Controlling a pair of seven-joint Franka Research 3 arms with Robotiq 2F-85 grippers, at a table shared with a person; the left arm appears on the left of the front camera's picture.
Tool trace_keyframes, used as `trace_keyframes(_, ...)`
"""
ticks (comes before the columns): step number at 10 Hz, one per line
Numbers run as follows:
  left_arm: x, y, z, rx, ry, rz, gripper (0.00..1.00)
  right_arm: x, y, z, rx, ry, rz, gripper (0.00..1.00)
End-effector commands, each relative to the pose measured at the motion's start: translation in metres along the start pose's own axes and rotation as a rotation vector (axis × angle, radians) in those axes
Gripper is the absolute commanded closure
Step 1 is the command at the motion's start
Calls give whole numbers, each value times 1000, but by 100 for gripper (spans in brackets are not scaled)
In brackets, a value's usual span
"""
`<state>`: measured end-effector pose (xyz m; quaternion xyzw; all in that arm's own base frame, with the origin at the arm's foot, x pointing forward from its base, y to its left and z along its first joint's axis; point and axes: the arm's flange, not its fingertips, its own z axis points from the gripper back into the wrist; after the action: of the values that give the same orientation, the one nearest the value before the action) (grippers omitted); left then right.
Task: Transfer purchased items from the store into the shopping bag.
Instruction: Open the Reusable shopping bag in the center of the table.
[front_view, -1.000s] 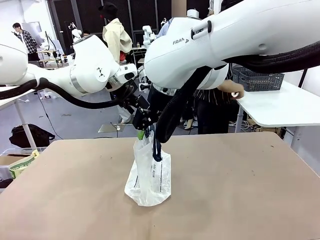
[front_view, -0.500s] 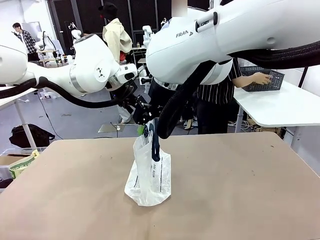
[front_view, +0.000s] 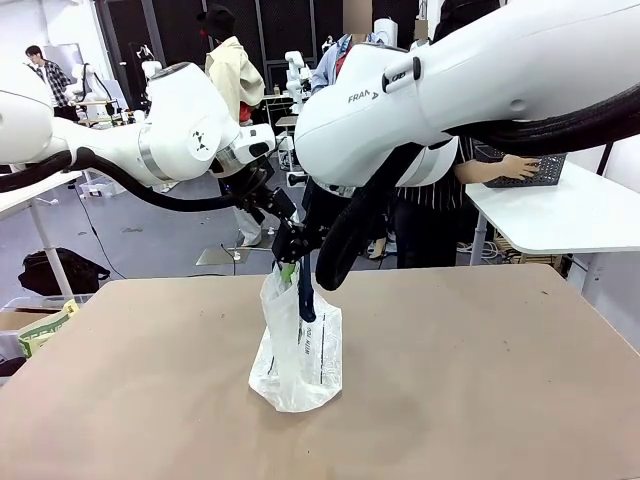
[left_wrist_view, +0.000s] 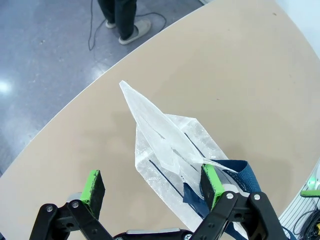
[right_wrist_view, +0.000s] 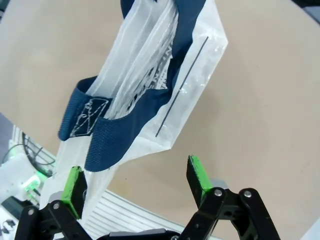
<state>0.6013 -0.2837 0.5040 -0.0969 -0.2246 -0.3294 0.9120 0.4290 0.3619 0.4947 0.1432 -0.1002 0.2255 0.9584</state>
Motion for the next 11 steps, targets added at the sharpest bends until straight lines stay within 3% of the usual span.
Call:
trace_keyframes(1,2,3,0,3,27,10,0,2,5,-6,-47,-25,-9,8)
trace_keyframes(3,2,3,-1,4,40,5,0,2,5,-5,-63,-26,-8,46)
trace_keyframes(4,2,3,-1,1,40,4,8,2,5,-6,-66,-24,-8,65)
trace_keyframes(6,4,4,-2,-16,24,7,42,3,4,-5,-61,-23,-12,100)
trace_keyframes(9,7,5,-7,-30,36,9,98,3,4,-5,-56,-15,-9,100)
trace_keyframes(11,8,6,-7,-33,42,8,100,3,4,-4,-55,-15,-6,100)
